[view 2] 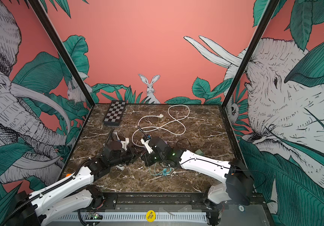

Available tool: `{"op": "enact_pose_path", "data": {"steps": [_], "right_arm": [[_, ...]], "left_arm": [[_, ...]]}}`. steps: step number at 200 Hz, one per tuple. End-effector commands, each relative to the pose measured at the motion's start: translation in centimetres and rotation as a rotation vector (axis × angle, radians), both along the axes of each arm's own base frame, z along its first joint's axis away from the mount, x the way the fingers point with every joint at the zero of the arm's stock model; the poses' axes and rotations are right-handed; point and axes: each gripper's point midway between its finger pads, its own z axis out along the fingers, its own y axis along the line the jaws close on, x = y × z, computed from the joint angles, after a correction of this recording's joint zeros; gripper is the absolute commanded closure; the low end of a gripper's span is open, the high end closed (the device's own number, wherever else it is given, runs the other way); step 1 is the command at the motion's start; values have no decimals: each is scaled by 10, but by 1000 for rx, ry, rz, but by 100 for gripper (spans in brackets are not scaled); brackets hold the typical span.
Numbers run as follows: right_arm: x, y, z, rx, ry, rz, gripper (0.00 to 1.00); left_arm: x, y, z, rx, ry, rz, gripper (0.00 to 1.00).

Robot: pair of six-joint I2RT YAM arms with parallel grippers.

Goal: Charge the electric toothbrush
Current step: Pick up the charging cable from the center of the board.

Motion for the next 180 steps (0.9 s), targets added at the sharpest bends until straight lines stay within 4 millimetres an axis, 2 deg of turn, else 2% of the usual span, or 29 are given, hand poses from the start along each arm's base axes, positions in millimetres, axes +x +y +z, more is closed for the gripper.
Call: {"op": "enact_pose_path", "data": {"steps": [1, 37, 89, 180], "right_arm": [[3, 4, -2, 21, 12, -4, 100], [4, 5, -3, 18, 15, -6, 100], [8, 3, -3, 15, 15, -25, 100], [13, 0, -5, 10, 37, -50, 100]], "left_arm": [[1, -3, 10, 1, -23, -19, 56], [-1, -7, 9, 3, -18, -39, 62], [-4, -13, 3, 29, -2, -81, 65], [-5, -15, 1, 67, -1, -103, 76]]}}
